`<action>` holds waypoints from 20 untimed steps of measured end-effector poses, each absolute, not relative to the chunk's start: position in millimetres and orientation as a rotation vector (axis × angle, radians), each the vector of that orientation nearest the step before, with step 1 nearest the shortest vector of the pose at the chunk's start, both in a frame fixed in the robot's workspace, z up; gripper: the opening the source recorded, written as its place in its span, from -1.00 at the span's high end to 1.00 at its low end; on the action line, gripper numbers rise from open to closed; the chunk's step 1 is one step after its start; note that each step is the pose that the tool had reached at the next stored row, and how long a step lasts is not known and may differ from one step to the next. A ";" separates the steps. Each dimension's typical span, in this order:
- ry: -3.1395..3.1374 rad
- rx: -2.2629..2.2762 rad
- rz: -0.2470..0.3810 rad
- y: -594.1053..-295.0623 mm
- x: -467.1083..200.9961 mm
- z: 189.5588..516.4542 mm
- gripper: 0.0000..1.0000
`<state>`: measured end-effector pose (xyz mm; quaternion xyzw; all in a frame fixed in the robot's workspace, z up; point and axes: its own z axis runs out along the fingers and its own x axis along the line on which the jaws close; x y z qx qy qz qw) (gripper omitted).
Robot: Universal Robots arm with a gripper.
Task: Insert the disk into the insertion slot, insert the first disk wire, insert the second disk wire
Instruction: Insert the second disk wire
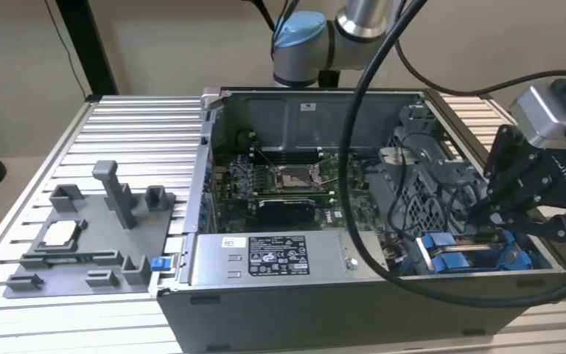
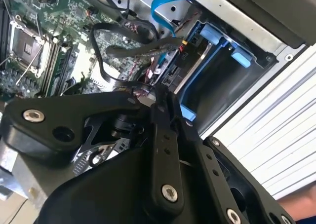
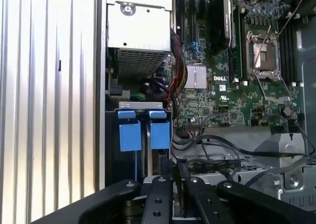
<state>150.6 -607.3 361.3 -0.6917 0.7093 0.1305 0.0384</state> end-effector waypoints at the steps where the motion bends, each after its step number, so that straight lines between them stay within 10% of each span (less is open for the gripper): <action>1: 2.171 -2.119 0.390 -607.4 148.5 360.6 1.00; 20: 2.112 -2.089 0.268 -607.3 139.1 350.0 1.00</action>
